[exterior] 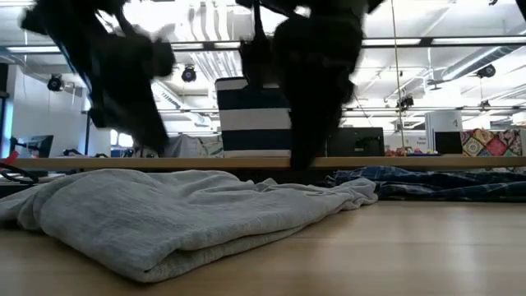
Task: Fold Laundry from Bin
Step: Fold the gray shirt
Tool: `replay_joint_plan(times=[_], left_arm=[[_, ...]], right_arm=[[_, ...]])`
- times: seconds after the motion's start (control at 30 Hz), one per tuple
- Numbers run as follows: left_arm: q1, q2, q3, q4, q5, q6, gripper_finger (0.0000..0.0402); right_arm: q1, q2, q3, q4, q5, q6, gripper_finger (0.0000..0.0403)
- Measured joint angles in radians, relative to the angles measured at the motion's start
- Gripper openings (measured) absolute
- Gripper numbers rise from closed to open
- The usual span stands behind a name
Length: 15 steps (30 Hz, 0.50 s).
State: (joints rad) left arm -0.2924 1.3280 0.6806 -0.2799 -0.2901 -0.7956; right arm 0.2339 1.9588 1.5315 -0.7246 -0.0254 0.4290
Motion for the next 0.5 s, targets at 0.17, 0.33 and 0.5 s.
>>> replay_joint_plan(times=[0.17,0.33,0.5], left_arm=[[0.037,0.131,-0.034,0.045,0.075,0.031,0.0158],[-0.040,0.217,-0.088,0.156,0.165,-0.116,0.0158],[-0.175,0.205,-0.082,0.178,0.182,-0.314,0.0158]], right_arm=[[0.037,0.060,-0.023,0.000,0.024,0.134,0.0160],[0.014,0.072,-0.026,-0.113,0.038,0.060,0.0160],[-0.050,0.033,-0.020,-0.175,0.100,-0.073,0.0160]])
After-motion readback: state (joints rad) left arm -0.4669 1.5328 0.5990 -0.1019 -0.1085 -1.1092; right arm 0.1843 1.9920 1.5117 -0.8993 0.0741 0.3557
